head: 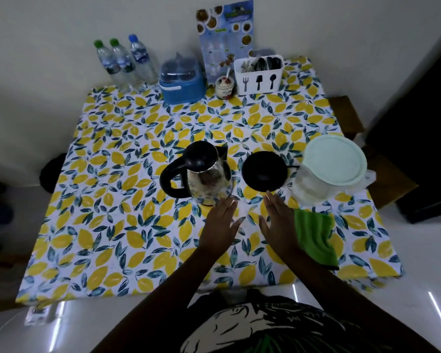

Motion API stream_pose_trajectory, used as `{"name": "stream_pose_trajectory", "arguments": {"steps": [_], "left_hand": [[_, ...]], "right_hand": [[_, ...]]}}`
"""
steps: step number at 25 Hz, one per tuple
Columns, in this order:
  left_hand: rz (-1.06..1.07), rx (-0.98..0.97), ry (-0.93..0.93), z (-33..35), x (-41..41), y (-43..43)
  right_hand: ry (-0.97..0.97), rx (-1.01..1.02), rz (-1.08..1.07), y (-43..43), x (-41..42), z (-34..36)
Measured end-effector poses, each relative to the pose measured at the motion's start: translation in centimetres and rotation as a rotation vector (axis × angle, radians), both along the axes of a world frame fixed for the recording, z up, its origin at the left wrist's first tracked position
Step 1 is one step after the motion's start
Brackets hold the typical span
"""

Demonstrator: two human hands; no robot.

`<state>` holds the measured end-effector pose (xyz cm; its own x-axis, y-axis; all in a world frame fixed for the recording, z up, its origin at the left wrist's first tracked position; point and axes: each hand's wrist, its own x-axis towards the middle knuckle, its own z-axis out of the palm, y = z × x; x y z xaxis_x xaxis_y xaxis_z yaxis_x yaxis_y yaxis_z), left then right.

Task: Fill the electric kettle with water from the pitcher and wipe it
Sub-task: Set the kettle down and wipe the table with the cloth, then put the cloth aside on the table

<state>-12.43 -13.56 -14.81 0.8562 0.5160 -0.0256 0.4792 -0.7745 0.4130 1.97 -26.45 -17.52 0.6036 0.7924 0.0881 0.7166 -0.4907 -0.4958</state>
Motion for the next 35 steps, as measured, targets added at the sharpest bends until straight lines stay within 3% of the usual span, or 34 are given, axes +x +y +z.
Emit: {"name": "stream_pose_trajectory", "arguments": {"steps": [4,9,11,16,22,27,35], "left_hand": [[0.148,0.117,-0.230,2.9,-1.7,3.9],[0.327,0.155,-0.435,6.6,-3.3,10.1],[0.389,0.091,-0.392,7.0,-3.5,12.2],[0.263,-0.250,-0.224,5.4,-3.9,16.1],[0.224,-0.243,-0.225,5.7,-3.3,17.3],[0.083,-0.207,-0.284,9.0,1.4,16.9],[-0.082,-0.357,-0.241,8.8,10.9,14.4]], "right_hand": [[-0.053,0.181,0.134,6.4,-0.2,4.6],[-0.097,0.097,0.263,12.9,-0.6,8.3],[-0.138,0.037,0.283,14.9,-0.5,9.0],[-0.042,-0.016,0.267,17.0,-1.1,8.9],[0.117,0.115,0.181,16.4,-2.1,9.6],[0.100,0.245,0.009,14.5,0.4,11.7],[0.092,0.188,-0.195,10.6,6.8,12.1]]}}
